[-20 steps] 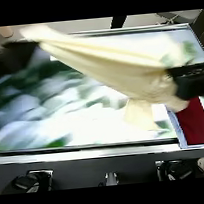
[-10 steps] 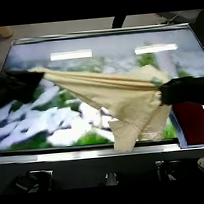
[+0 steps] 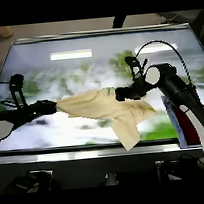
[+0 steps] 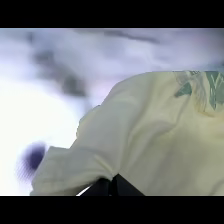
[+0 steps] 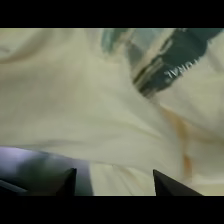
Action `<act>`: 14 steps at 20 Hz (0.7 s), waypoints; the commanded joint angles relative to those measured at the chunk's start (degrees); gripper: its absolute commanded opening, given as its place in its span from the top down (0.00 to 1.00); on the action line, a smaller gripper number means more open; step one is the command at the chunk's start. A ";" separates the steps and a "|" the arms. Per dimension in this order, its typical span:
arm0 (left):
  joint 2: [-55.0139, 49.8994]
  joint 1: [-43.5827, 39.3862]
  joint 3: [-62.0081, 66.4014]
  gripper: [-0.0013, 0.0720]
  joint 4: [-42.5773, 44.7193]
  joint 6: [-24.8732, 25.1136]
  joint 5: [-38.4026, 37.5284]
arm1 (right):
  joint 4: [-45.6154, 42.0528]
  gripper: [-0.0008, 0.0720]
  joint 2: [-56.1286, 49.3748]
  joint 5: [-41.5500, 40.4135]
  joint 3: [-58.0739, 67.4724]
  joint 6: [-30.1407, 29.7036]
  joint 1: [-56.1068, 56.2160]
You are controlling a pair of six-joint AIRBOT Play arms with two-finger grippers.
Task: Fold the shirts.
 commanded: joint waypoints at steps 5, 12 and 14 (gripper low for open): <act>-0.13 3.65 -1.09 0.94 0.35 1.99 -4.44 | 4.11 0.04 5.01 10.25 -24.92 -3.45 -10.34; 2.12 3.56 -0.83 0.94 -0.33 1.97 -7.15 | 17.84 0.12 4.98 -18.93 -37.13 -6.67 -7.30; 3.48 3.56 -0.83 0.94 -0.46 1.99 -6.99 | 17.57 0.85 5.01 -19.74 -36.50 -5.64 -7.39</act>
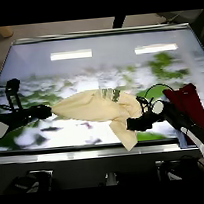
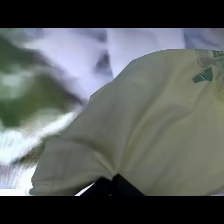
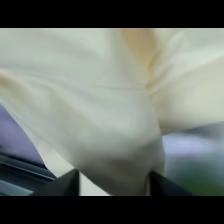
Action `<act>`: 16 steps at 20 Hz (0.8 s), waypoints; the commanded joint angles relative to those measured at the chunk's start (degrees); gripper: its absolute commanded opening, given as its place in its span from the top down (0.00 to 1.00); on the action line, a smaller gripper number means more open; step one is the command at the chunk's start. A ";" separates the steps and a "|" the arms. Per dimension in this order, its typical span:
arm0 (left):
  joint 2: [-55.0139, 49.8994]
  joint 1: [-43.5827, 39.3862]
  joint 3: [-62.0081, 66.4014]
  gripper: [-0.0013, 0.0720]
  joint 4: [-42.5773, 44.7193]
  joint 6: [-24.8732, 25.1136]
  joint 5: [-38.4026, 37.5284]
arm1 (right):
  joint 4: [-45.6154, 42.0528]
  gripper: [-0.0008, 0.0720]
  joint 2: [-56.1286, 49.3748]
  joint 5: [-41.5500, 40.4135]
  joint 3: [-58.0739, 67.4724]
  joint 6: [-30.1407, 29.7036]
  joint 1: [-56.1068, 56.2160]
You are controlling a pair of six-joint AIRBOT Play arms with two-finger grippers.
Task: Fold the shirts.
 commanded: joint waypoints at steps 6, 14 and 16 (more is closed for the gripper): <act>4.81 0.04 14.91 0.94 -0.28 11.15 -2.71 | -14.82 0.96 12.15 8.02 25.59 -0.09 0.02; 8.72 0.04 49.62 0.94 -2.23 3.43 11.08 | -29.40 0.96 36.57 -13.00 63.39 6.14 0.02; 8.24 0.07 49.57 0.94 -2.05 4.07 7.21 | -29.40 0.96 37.16 -10.12 63.39 6.54 0.02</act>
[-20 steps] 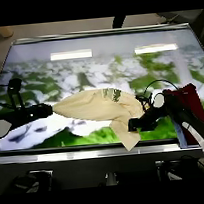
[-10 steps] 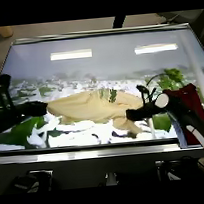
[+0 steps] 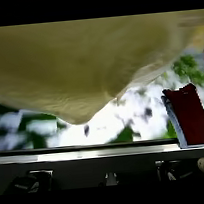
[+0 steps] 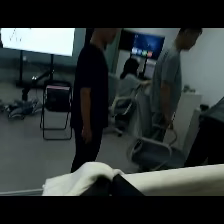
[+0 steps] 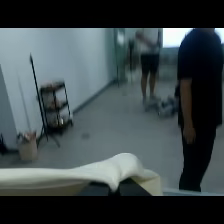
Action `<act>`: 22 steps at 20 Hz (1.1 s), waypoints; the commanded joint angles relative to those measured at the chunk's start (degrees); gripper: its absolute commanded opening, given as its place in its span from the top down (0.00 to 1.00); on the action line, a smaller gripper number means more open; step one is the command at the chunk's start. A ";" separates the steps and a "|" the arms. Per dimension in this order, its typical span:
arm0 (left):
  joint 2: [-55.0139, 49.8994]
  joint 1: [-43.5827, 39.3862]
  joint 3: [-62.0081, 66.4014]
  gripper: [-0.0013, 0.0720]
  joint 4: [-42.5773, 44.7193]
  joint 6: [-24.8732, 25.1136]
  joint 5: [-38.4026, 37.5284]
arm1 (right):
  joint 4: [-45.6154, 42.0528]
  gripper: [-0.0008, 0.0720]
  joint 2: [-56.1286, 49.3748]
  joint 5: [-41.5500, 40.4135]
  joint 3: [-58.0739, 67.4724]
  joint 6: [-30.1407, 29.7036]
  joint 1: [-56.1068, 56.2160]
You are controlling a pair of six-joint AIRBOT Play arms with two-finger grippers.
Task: Fold the shirts.
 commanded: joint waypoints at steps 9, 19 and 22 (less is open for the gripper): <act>-11.45 0.39 -2.27 0.94 12.72 -2.23 -20.35 | -4.70 0.96 -17.03 22.03 4.15 0.87 0.00; -45.29 6.16 -8.15 0.90 9.53 -9.01 -16.94 | 6.75 0.96 -55.52 9.27 4.15 8.24 0.13; -52.04 5.90 -8.15 0.70 -4.57 -7.65 -18.27 | 16.31 0.96 -61.13 12.83 4.15 15.52 0.11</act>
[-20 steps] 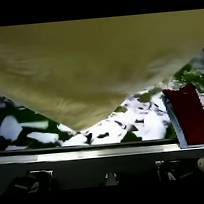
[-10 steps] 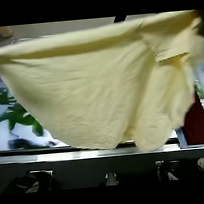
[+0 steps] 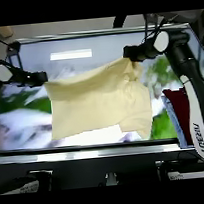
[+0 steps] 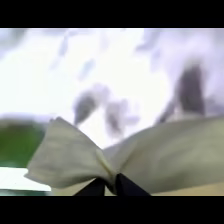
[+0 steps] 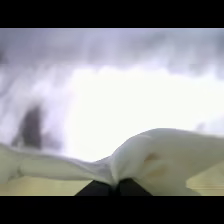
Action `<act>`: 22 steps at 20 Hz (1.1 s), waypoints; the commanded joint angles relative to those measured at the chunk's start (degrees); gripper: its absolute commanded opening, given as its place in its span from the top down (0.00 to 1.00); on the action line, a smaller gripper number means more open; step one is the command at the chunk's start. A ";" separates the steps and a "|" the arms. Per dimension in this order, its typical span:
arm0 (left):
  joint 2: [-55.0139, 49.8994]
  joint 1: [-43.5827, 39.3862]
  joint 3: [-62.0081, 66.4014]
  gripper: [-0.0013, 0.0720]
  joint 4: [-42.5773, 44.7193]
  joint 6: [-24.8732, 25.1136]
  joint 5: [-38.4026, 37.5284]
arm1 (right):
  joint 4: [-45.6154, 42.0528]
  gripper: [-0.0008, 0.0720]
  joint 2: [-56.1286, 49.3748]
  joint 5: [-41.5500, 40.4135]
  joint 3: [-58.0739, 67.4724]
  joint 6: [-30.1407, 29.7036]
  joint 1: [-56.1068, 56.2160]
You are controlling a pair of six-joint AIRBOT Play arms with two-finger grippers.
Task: Fold the shirts.
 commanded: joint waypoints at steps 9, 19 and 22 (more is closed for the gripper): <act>6.25 19.76 -15.96 0.15 -20.72 17.68 -16.90 | 9.60 0.39 0.79 37.81 -4.85 -9.73 -21.07; 14.47 21.66 -48.41 0.16 -21.46 22.38 -5.38 | 9.99 0.39 7.72 30.73 -28.20 -13.29 -21.90; 13.31 19.69 -48.46 0.17 -24.72 21.64 -2.43 | 8.76 0.39 7.72 30.32 -28.20 -13.31 -21.90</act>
